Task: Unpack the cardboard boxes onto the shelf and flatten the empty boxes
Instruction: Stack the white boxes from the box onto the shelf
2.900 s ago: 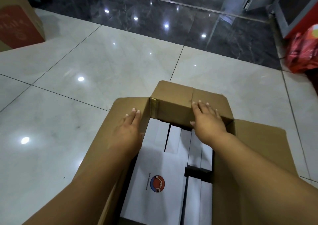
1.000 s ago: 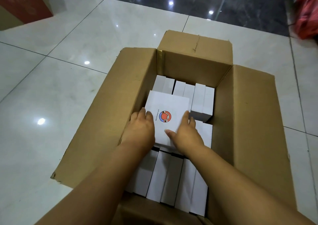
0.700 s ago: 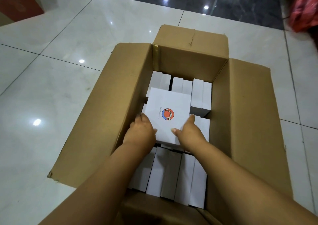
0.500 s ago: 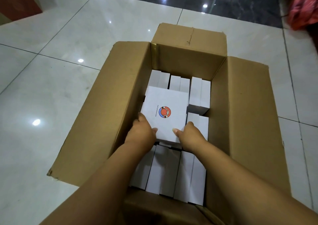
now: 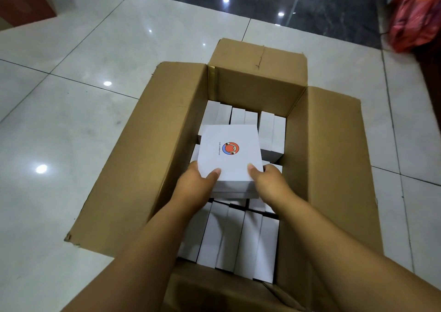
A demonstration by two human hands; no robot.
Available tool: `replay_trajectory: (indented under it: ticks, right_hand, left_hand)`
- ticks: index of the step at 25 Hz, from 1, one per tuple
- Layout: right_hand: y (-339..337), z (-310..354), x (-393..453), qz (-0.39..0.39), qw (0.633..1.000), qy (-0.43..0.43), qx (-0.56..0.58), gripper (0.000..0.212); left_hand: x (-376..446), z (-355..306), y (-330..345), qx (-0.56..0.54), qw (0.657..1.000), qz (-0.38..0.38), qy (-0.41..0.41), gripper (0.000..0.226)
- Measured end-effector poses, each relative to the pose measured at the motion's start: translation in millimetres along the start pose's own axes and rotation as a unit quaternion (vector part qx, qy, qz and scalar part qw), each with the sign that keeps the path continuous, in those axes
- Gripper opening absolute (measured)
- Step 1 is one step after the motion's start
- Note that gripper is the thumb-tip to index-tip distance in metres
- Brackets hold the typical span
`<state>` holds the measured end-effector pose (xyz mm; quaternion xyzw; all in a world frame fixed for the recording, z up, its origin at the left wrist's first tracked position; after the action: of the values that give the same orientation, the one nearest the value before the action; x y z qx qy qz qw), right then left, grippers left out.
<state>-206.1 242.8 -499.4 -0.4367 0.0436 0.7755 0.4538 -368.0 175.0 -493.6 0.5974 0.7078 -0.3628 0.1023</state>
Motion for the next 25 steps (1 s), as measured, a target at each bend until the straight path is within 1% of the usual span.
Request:
replay_trajectory:
  ticks: [2, 8, 13, 14, 16, 18, 21, 25]
  right_hand:
    - [-3, 6, -11, -0.008, 0.999, 0.002, 0.052, 0.049]
    - [-5, 22, -54, -0.061, 0.984, -0.052, 0.161, 0.028]
    - [11, 42, -108, -0.125, 0.962, -0.119, 0.212, 0.019]
    - [15, 47, -116, -0.137, 0.958, -0.130, 0.217, 0.019]
    - [27, 55, -128, -0.152, 0.952, -0.140, 0.226, 0.026]
    - [41, 62, -137, -0.164, 0.946, -0.148, 0.238, 0.031]
    - [49, 66, -145, -0.188, 0.937, -0.159, 0.247, 0.029]
    - [43, 56, -153, -0.213, 0.928, -0.160, 0.262, 0.025]
  left_hand:
    - [-10, -11, -6, -0.038, 0.999, 0.002, 0.021, 0.046]
    - [-35, -39, -31, -0.092, 0.992, 0.011, 0.091, 0.035]
    - [-72, -51, -63, -0.079, 0.983, 0.039, 0.162, 0.031]
    - [-78, -53, -69, -0.070, 0.981, 0.045, 0.175, 0.032]
    - [-87, -51, -83, -0.054, 0.978, 0.051, 0.196, 0.031]
    - [-93, -47, -97, -0.044, 0.974, 0.051, 0.216, 0.025]
    - [-96, -47, -107, -0.046, 0.970, 0.056, 0.233, 0.020]
    - [-91, -57, -97, -0.037, 0.965, 0.079, 0.248, 0.021]
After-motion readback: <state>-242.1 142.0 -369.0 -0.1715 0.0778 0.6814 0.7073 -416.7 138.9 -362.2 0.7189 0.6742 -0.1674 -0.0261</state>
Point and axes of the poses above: each hand's wrist, its own x-axis towards the middle knuckle, its own y-axis out of the palm, z = x × y, the point moved 3 cm from there along x, towards the middle knuckle, and after that the axes turned 10 degrees about z, right-handed, at the moved point
